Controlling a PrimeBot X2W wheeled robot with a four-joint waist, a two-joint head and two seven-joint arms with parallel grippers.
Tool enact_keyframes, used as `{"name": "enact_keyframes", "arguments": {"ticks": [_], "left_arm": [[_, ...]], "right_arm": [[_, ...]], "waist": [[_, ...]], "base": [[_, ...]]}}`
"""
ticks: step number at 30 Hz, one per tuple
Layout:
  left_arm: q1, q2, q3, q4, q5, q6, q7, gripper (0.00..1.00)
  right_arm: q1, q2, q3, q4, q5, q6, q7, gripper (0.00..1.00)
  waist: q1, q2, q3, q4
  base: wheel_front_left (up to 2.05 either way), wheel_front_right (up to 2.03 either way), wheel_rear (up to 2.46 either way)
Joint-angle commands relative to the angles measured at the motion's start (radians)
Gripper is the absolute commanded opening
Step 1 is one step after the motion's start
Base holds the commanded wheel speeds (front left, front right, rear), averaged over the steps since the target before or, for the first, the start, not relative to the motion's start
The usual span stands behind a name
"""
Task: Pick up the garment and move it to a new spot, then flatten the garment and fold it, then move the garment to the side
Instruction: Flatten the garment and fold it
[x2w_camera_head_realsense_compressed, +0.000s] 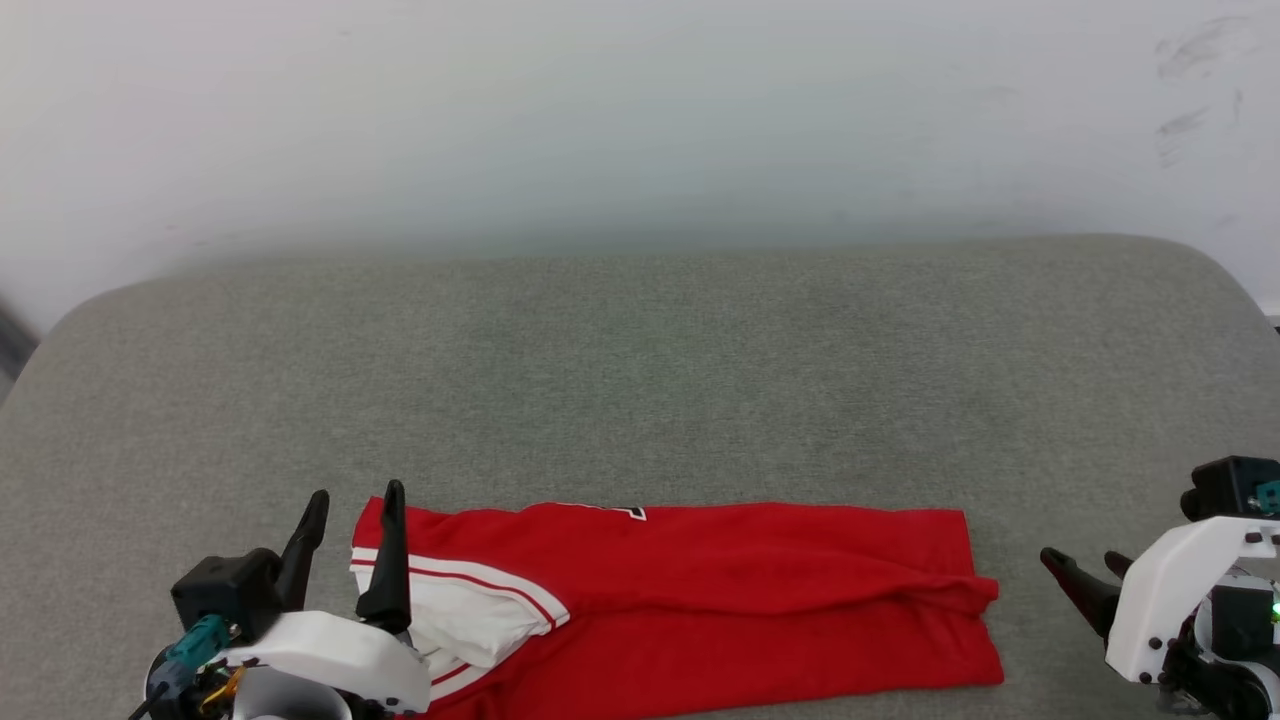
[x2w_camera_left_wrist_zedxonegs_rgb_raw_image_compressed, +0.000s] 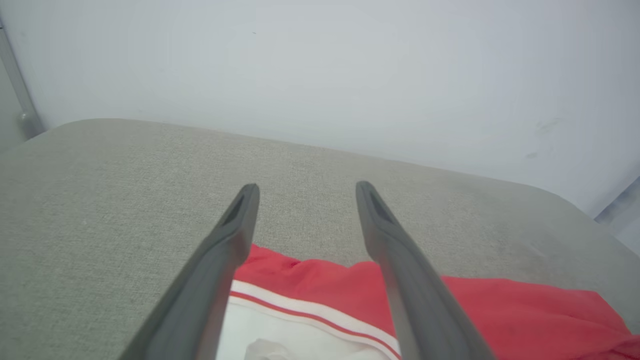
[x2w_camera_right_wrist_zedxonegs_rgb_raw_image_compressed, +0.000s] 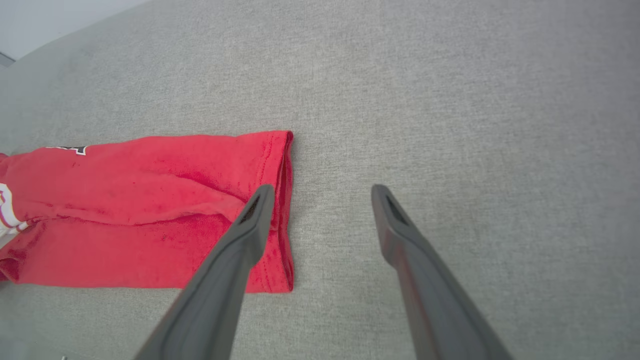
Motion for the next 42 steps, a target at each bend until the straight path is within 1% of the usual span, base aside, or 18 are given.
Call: {"name": "enact_keyframes", "arguments": {"ticks": [1,4,8,13,16,20,21,22,23,24,33,37,42], "left_arm": [[-0.002,0.005,0.000,-0.006,0.009,0.004,-0.005,1.00],[-0.006,0.000,-0.021,-0.056,0.062,0.027,-0.012,1.00],[-0.021,-0.012,-0.046,-0.114,0.105,0.041,-0.015,1.00],[-0.055,-0.027,-0.066,-0.130,0.125,0.031,-0.017,1.00],[-0.074,-0.033,-0.074,-0.125,0.131,0.026,-0.017,1.00],[-0.088,-0.035,-0.079,-0.112,0.136,0.017,-0.017,1.00],[-0.088,-0.034,-0.080,-0.108,0.136,0.018,-0.018,1.00],[-0.089,-0.030,-0.082,-0.106,0.138,0.016,-0.016,1.00],[-0.089,-0.026,-0.084,-0.106,0.139,0.014,-0.016,1.00],[-0.088,-0.021,-0.086,-0.105,0.141,0.012,-0.012,1.00],[-0.049,-0.003,-0.090,-0.107,0.133,0.026,0.009,1.00],[-0.029,0.000,-0.087,-0.111,0.130,0.041,0.012,1.00],[-0.004,0.005,-0.081,-0.121,0.123,0.054,0.012,1.00]], "right_arm": [[-0.016,0.006,0.000,-0.003,-0.007,-0.001,0.010,1.00],[-0.030,0.023,-0.017,0.004,-0.026,-0.001,0.111,1.00],[-0.062,0.047,-0.028,0.030,-0.043,-0.001,0.192,1.00],[-0.108,0.073,-0.010,0.110,-0.051,-0.001,0.212,1.00],[-0.129,0.088,0.004,0.182,-0.040,-0.001,0.226,1.00],[-0.109,0.117,0.020,0.297,-0.030,-0.001,0.279,1.00],[-0.105,0.126,0.019,0.317,-0.027,-0.001,0.291,0.85],[-0.105,0.133,0.020,0.331,-0.024,-0.001,0.302,0.47],[-0.110,0.137,0.023,0.333,-0.020,-0.001,0.297,0.15],[-0.118,0.137,0.022,0.332,-0.015,-0.001,0.290,0.00],[-0.202,0.076,0.027,0.280,0.016,-0.001,0.226,0.00],[-0.206,0.054,-0.013,0.282,0.012,-0.001,0.224,0.00],[-0.201,0.017,-0.112,0.306,-0.007,-0.001,0.218,0.00]], "waist": [[0.0001,-0.0001,0.006,0.010],[0.0001,-0.0001,0.019,0.038],[0.0001,-0.0001,0.064,0.082],[0.0001,-0.0001,0.119,0.120],[0.0001,-0.0001,0.140,0.133],[0.0001,-0.0001,0.147,0.140],[0.0001,-0.0001,0.146,0.140],[0.0001,-0.0001,0.144,0.139],[0.0001,-0.0001,0.141,0.137],[0.0001,-0.0001,0.138,0.135],[0.0001,-0.0001,0.079,0.105],[0.0001,-0.0001,0.054,0.082],[0.0001,-0.0001,0.039,0.052]], "base": [[0.00,0.00,0.00],[0.00,0.00,0.00],[0.00,0.00,0.00],[0.00,0.00,0.00],[0.00,0.00,0.00],[0.00,0.00,0.00],[0.00,0.00,0.00],[0.00,0.00,0.00],[0.00,0.00,0.00],[0.00,0.00,0.00],[0.00,0.00,0.00],[0.00,0.00,0.00],[0.00,0.00,0.00]]}}
